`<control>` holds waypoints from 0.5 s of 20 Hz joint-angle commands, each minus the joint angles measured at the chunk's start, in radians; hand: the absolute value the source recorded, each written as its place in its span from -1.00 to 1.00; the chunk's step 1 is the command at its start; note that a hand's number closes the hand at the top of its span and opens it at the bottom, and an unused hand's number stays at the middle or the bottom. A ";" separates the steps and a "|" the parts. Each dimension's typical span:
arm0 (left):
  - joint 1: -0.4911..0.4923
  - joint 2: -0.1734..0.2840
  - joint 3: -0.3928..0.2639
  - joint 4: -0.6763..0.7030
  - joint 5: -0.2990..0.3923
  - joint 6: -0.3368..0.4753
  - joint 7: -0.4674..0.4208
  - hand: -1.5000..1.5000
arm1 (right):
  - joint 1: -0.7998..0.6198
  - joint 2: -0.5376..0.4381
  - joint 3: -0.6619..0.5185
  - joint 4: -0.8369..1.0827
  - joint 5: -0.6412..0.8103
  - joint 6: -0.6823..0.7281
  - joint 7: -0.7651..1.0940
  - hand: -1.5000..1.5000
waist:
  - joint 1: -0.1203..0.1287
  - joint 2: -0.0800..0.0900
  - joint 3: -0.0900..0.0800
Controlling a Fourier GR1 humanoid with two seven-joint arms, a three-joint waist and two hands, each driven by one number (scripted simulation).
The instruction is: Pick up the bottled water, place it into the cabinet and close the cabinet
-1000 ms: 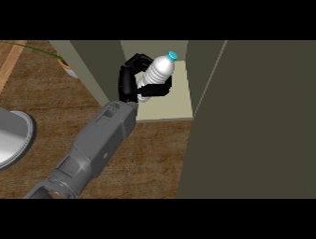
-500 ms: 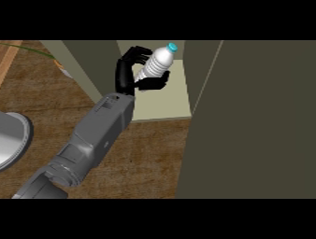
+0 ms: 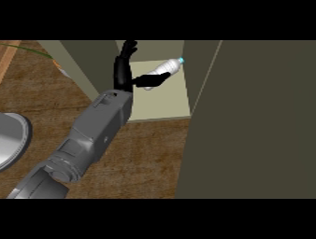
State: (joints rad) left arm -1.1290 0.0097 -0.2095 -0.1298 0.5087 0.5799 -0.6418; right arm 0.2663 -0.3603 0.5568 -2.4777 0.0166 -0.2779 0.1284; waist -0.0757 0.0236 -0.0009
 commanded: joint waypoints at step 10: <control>-0.028 -0.009 0.010 0.026 -0.022 -0.084 -0.050 -1.00 | 0.014 0.000 -0.019 -0.054 -0.033 0.018 0.019 -1.00 | -0.008 0.004 0.000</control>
State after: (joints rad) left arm -1.1617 0.0036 -0.1951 -0.1076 0.4974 0.5317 -0.6671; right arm 0.2719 -0.3646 0.5339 -2.4814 0.0039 -0.2598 0.1221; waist -0.0805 0.0246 -0.0009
